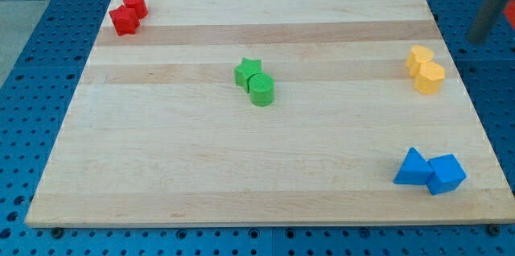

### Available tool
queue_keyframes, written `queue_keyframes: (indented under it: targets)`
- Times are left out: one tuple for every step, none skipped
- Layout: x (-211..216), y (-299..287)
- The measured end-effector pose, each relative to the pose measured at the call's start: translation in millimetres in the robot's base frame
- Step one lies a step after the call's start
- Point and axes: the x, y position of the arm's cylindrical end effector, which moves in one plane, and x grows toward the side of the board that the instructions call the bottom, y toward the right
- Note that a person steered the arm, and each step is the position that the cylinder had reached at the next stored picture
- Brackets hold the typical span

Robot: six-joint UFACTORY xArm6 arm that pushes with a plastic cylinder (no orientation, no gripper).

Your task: Move your arm to the bottom side of the blue triangle

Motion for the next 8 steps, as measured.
queue_keyframes:
  targets:
    - [91.7,-0.1]
    - [143.7,-0.7]
    - [213.8,-32.6]
    - [234.4,-90.8]
    - [233.7,-162.0]
    - [217.6,-205.6]
    - [232.7,-200.0]
    - [247.4,-182.0]
